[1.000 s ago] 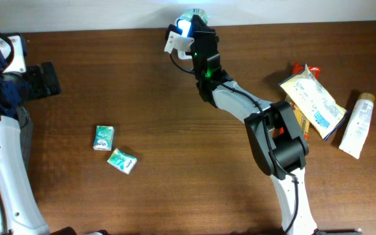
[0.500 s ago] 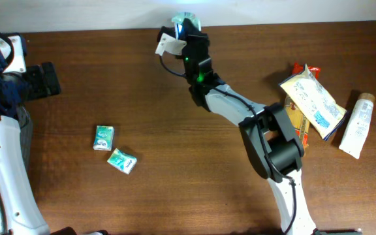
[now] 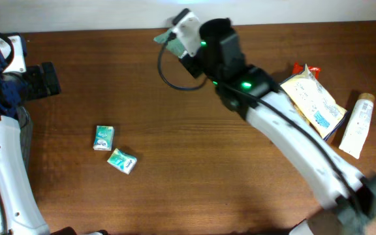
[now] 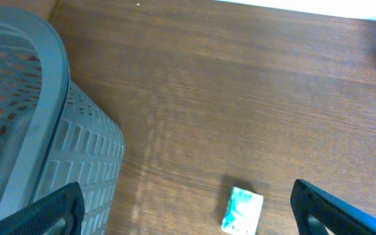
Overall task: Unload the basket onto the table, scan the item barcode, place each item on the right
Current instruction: 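Place wipes pack at right table edge and release right gripper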
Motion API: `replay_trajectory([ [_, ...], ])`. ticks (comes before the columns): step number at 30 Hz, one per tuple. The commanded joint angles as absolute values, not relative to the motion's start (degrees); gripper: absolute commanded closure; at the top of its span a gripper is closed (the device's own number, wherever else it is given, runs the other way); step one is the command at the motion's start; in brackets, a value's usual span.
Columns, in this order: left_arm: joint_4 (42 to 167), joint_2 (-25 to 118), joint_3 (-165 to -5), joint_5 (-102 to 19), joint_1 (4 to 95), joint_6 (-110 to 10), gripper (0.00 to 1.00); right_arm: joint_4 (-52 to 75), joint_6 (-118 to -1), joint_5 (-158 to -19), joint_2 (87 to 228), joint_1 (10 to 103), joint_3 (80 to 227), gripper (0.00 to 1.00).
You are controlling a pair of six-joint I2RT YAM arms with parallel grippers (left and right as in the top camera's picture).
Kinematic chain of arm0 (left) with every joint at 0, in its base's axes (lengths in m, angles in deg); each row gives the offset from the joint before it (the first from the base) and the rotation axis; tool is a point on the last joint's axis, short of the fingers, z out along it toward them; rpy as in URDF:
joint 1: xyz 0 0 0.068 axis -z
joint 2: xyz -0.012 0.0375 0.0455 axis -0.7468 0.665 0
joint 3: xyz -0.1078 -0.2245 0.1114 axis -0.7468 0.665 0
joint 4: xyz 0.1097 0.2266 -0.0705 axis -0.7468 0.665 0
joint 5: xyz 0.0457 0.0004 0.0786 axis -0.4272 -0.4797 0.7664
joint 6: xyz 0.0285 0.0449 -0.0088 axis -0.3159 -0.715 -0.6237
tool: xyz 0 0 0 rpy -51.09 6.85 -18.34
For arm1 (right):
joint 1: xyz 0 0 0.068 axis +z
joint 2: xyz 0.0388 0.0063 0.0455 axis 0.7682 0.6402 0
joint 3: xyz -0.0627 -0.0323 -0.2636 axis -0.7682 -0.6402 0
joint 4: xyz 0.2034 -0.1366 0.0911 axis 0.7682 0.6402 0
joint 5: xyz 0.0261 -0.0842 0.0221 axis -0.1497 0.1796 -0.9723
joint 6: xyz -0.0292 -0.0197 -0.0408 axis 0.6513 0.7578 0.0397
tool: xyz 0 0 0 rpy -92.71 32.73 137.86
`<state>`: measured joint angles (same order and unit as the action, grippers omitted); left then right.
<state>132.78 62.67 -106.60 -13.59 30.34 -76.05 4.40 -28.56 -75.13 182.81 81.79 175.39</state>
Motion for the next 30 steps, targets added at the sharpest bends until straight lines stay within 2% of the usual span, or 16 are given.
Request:
replay_trajectory([
  [1, 132.7, 62.4, -106.9, -13.4, 30.1, -75.5, 0.01, 13.9, -39.2, -80.0, 175.0, 80.2, 176.0, 0.96],
  [5, 132.7, 62.4, -106.9, -13.4, 30.1, -75.5, 0.01, 26.7, -46.9, -79.9, 169.1, 72.8, 176.0, 0.96],
  [9, 132.7, 62.4, -106.9, -13.4, 30.1, -75.5, 0.01, 39.2, -57.7, -79.6, 169.6, 56.3, 175.8, 0.96],
  [14, 132.7, 62.4, -106.9, -13.4, 30.1, -75.5, 0.01, 44.3, -59.8, -79.6, 177.2, 40.0, 170.8, 0.96],
  [23, 132.7, 62.4, -106.9, -13.4, 30.1, -75.5, 0.01, 44.8, -60.5, -78.4, 189.5, 34.4, 167.3, 0.95],
  [25, 132.7, 62.4, -106.9, -13.4, 30.1, -75.5, 0.01, 45.0, -60.5, -77.1, 189.2, 34.4, 167.3, 0.68],
  [26, 132.7, 62.4, -106.9, -13.4, 30.1, -75.5, 0.01, 45.4, -60.5, -76.5, 188.9, 34.4, 167.4, 0.44],
  [27, 132.7, 62.4, -106.9, -13.4, 30.1, -75.5, 0.01, 46.1, -60.5, -76.1, 188.5, 34.4, 167.8, 0.32],
  [30, 132.7, 62.4, -106.9, -13.4, 30.1, -75.5, 0.01, 50.7, -60.0, -75.3, 188.2, 34.4, 172.3, 0.3],
])
